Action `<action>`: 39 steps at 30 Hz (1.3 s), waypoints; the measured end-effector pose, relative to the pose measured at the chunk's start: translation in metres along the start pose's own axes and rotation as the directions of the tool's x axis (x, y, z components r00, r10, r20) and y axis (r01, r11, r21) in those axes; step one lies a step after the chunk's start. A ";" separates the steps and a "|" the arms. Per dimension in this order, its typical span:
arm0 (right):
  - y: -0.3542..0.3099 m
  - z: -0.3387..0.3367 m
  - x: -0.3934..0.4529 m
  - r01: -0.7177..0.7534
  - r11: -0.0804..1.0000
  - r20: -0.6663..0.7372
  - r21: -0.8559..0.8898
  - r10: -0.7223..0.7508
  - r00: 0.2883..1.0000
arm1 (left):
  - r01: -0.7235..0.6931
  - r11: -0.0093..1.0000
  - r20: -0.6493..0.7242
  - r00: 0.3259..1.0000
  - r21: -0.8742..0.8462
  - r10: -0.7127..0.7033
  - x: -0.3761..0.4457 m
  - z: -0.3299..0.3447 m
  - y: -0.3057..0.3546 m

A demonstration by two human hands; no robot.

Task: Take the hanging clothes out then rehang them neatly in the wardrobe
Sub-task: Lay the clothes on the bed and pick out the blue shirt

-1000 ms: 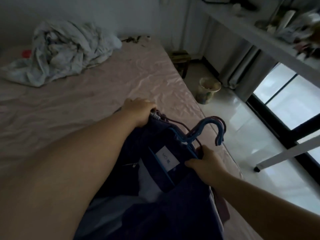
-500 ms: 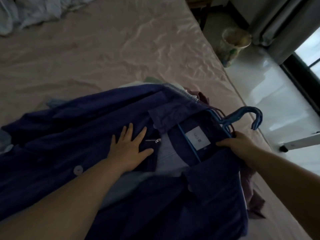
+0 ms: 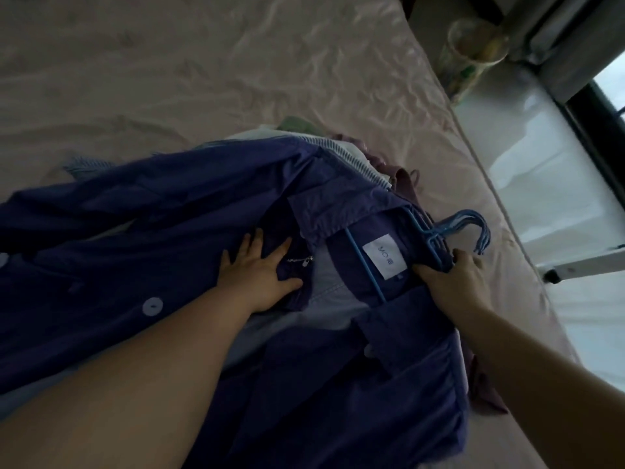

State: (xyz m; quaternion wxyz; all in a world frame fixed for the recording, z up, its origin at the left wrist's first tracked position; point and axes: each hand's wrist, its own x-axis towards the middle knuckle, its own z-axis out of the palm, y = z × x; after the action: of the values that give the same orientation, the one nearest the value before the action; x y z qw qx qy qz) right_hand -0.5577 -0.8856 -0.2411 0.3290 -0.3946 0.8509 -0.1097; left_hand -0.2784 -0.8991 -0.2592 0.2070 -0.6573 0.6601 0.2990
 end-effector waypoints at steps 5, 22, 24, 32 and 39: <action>0.015 -0.021 -0.061 0.081 0.991 -0.054 0.111 -0.075 0.996 | -0.042 0.997 -0.092 0.995 -0.062 0.036 -0.038 0.001 -0.003; 0.041 -0.002 -0.131 -0.147 0.981 -0.044 -0.128 0.142 0.989 | 0.154 0.987 0.050 0.987 -0.043 -0.152 -0.177 0.091 -0.088; 0.042 0.000 -0.130 -0.149 0.976 -0.038 -0.157 0.144 0.989 | 0.150 0.988 0.081 0.986 -0.027 -0.147 -0.171 0.090 -0.090; 0.012 -0.024 -0.146 -0.058 0.997 0.062 0.058 0.055 0.997 | 0.152 0.971 0.157 0.980 -0.187 -0.123 -0.178 0.072 -0.096; -0.058 -0.044 -0.226 0.163 0.952 0.041 0.260 -0.180 0.983 | 0.021 0.829 0.011 1.000 -0.560 -0.018 -0.235 -0.002 -0.068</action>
State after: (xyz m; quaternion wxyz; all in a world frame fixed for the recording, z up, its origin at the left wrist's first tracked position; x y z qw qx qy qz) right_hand -0.4445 -0.7598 -0.0752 0.3936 -0.4248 0.7811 -0.2336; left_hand -0.1986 -0.7228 -0.1091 0.0103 -0.6951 0.5364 0.4786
